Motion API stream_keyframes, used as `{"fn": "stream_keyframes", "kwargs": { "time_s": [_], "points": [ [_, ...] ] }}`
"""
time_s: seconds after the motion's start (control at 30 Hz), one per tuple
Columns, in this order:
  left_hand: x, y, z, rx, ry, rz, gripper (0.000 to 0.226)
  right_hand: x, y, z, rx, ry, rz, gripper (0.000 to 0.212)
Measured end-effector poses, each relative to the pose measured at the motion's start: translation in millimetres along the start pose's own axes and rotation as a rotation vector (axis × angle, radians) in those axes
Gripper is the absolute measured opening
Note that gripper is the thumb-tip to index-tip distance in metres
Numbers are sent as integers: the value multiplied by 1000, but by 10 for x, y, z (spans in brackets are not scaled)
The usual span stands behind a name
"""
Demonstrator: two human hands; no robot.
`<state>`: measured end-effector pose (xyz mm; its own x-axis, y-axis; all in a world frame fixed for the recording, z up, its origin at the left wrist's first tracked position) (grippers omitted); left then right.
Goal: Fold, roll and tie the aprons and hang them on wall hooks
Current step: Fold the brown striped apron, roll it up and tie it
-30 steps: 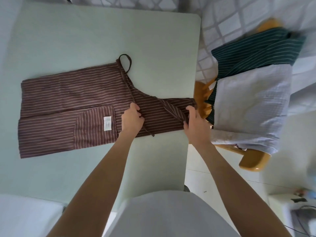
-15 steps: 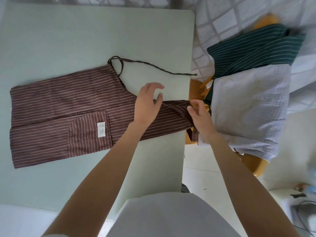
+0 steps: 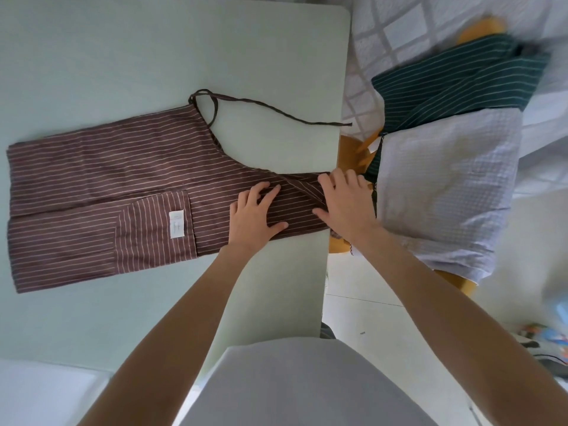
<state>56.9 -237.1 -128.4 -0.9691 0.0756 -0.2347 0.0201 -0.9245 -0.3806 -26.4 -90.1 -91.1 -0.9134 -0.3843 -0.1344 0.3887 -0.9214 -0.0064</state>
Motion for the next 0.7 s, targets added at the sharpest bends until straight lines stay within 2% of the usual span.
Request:
{"fn": "stream_keyframes", "kwargs": {
  "time_s": [0.07,0.13,0.2,0.27,0.37,0.43,0.53,0.6,0.67,0.7],
  "points": [
    [-3,10,-1,0,5,8,77,28,45,53,-41,-40,21,30],
    [3,7,-4,-3,8,11,76,110,-28,68,64,23,-2,15],
    [3,5,-10,-10,8,11,76,248,-208,59,341,190,-146,18],
    [-4,11,-18,-9,9,10,76,389,-344,19,596,384,-281,13],
    [-7,28,-31,-17,24,15,77,535,-484,-71,633,571,-277,23],
    [-1,25,-27,-17,23,11,77,599,-685,-102,579,516,-285,29],
    [6,31,-24,-13,21,12,77,574,-1021,-45,492,207,-361,27],
    [6,39,-27,-15,17,13,77,405,-1074,4,501,79,-426,26],
    [7,48,-29,-14,11,10,77,145,-969,-14,588,52,-478,17],
    [8,50,-31,-11,9,8,77,-3,-872,-74,630,97,-512,18]
  ]
}}
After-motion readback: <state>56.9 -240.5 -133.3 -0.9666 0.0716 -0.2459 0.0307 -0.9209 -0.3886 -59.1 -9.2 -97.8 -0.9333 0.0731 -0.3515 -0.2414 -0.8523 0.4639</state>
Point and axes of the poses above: each hand's wrist, its own x-axis towards the middle knuckle, its own z-axis out of the back of the hand, y = z × x, the point moved 8 cm from there along x, towards the middle knuckle, and after that the axes turned 15 degrees about -z, right-handed, at the moved point
